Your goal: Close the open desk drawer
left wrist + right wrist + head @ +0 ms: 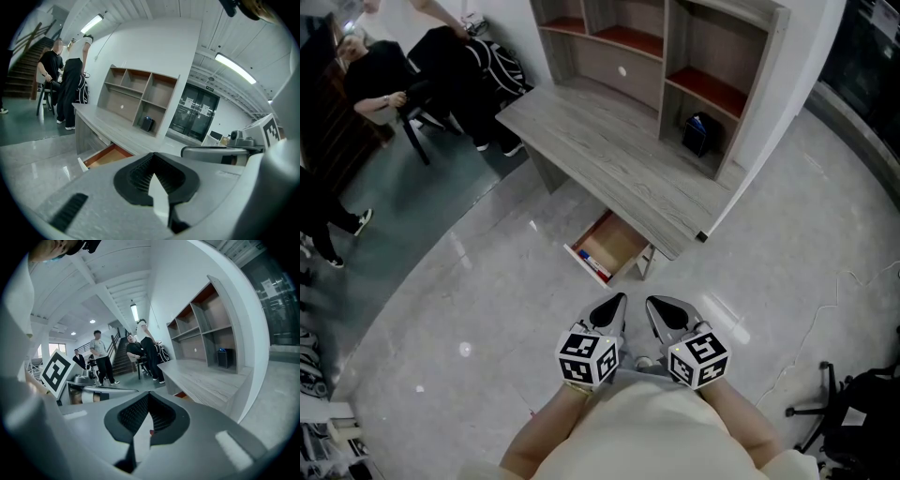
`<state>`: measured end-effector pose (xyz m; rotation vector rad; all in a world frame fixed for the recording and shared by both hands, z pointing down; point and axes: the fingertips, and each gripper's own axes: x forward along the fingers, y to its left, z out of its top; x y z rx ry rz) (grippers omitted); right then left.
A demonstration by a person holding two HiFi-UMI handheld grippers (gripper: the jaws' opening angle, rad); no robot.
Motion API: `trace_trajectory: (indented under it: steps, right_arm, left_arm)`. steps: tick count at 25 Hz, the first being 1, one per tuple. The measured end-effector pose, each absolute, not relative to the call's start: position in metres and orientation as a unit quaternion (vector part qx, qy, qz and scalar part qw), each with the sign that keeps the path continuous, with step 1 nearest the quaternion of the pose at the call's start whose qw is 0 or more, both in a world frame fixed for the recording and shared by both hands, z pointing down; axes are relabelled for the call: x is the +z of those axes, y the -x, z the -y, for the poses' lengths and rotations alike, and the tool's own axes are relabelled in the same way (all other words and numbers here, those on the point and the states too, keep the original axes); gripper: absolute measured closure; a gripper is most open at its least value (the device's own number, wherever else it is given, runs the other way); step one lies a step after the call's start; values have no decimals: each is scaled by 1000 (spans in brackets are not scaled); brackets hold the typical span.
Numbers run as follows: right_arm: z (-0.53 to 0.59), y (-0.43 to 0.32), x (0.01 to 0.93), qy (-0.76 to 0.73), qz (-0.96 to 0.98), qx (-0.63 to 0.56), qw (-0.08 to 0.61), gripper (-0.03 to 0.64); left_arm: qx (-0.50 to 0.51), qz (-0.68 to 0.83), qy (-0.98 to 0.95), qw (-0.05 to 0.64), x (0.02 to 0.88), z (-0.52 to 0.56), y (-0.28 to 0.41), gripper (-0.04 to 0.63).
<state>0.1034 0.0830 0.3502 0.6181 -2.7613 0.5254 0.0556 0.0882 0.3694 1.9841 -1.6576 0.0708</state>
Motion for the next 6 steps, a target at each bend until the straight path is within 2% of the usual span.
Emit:
trace_trajectory:
  steps: [6]
  right_arm:
    - [-85,-102,349,-214,952,178,131,612]
  left_arm:
    - [27,616,-738,273,369,-89,-54,597]
